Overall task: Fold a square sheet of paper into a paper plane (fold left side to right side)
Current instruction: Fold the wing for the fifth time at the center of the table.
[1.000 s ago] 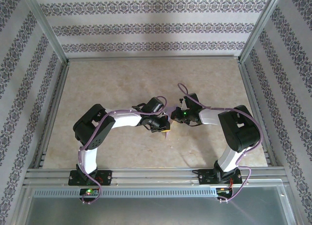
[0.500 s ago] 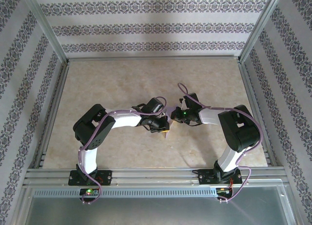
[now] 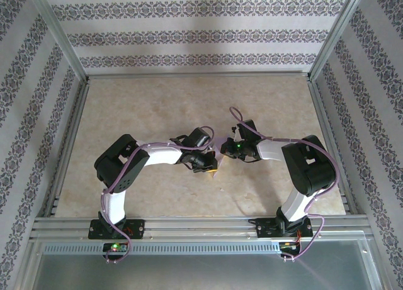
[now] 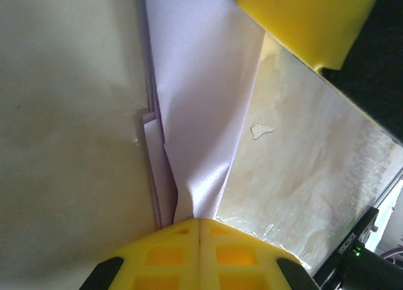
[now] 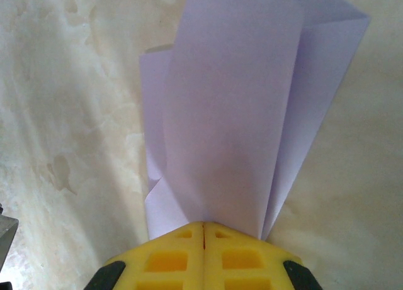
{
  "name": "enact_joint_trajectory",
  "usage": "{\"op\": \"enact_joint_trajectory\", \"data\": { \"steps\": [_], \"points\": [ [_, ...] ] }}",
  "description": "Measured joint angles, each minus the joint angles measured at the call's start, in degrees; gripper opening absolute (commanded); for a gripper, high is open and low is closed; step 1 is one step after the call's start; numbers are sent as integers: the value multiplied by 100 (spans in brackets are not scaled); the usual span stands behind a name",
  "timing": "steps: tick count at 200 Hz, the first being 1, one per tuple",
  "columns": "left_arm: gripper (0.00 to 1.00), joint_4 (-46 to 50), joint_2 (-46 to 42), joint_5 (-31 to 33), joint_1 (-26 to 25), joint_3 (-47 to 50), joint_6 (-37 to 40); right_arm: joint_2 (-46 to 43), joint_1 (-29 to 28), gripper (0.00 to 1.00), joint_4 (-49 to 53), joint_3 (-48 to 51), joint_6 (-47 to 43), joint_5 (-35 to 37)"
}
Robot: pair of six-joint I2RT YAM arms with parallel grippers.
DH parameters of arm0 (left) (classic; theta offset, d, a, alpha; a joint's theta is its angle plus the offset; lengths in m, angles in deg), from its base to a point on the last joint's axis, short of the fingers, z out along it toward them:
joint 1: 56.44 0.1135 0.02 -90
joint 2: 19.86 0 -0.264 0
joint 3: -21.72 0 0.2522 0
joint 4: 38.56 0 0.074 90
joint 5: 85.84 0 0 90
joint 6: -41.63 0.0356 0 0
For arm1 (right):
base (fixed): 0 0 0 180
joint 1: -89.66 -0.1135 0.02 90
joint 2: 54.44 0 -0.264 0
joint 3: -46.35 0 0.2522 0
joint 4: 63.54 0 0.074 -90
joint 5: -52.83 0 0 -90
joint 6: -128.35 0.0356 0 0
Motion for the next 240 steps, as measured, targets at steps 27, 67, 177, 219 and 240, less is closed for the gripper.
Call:
{"op": "enact_joint_trajectory", "data": {
  "steps": [27, 67, 177, 219, 240],
  "points": [
    [0, -20, 0, 42, 0, 28, 0, 0, 0, 0, 24, -15, -2, 0],
    [0, -17, 0, 105, -4, 44, 22, -33, -24, 0, 264, -127, -26, 17],
    [0, 225, 2, 345, -92, -85, 109, -1436, -87, 0, 376, 625, 4, 50],
    [0, 457, 24, 483, -138, -221, 214, -1392, -195, 0, -26, 881, 26, -59],
    [0, 525, 39, 501, -144, -267, 249, -1213, -225, 0, -315, 890, 31, -76]
  ]
}}
